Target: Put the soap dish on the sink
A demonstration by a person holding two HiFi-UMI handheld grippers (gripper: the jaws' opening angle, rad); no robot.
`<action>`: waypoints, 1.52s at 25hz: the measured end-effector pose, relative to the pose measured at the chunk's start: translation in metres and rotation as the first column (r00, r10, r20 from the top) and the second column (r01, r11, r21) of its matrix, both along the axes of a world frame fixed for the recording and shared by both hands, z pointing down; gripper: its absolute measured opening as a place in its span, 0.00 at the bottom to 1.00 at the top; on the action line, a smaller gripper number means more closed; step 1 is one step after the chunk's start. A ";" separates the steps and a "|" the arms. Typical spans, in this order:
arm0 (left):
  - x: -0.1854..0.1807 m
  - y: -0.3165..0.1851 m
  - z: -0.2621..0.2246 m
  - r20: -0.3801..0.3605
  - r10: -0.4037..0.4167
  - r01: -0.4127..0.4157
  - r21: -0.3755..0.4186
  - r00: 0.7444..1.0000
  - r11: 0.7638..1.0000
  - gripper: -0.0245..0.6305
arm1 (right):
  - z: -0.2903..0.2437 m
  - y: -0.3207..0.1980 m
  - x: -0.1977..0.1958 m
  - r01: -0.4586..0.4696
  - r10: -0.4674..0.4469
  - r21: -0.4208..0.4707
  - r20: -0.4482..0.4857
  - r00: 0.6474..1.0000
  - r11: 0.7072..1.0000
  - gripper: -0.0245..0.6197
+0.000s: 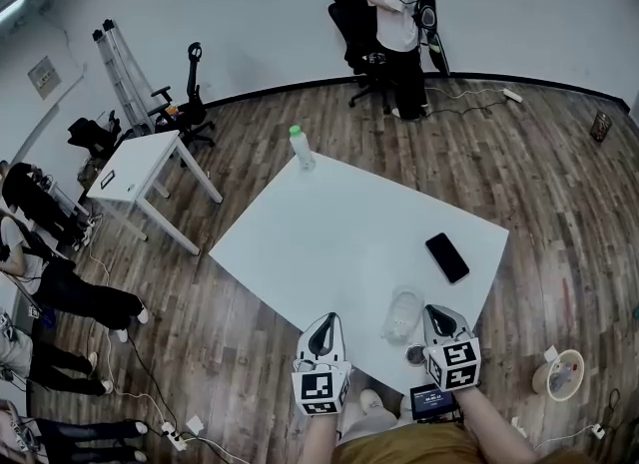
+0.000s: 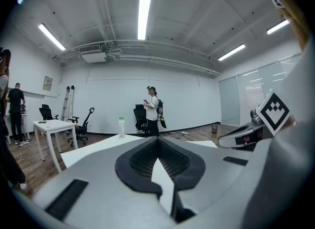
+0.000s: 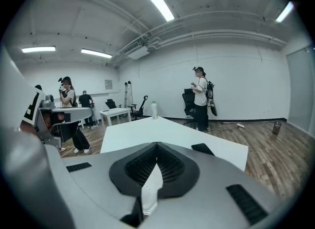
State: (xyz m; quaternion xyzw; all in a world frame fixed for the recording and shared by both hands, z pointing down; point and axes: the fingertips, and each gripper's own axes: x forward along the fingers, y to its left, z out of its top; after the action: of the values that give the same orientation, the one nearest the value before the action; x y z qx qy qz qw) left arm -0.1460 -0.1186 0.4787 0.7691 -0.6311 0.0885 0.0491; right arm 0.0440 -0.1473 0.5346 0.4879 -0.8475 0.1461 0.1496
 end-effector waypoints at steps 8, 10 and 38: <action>0.009 -0.006 -0.014 0.008 0.017 -0.017 0.032 1.000 0.999 0.05 | -0.070 0.002 -0.003 -0.022 0.003 0.213 0.086 0.996 0.977 0.05; 0.014 -0.010 -0.021 0.009 0.025 -0.026 0.049 1.000 0.998 0.05 | -0.078 0.000 -0.003 -0.024 0.002 0.229 0.096 0.995 0.973 0.05; 0.024 0.003 -0.027 0.049 0.061 -0.064 0.059 0.997 0.996 0.05 | -0.102 0.010 -0.001 -0.025 0.004 0.279 0.075 0.997 0.960 0.05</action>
State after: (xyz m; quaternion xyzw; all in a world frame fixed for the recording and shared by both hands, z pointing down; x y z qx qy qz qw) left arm -0.1221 -0.1153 0.4513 0.7872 -0.6101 0.0890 0.0084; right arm 0.0433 -0.1376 0.4329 0.5045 -0.8610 0.0439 0.0469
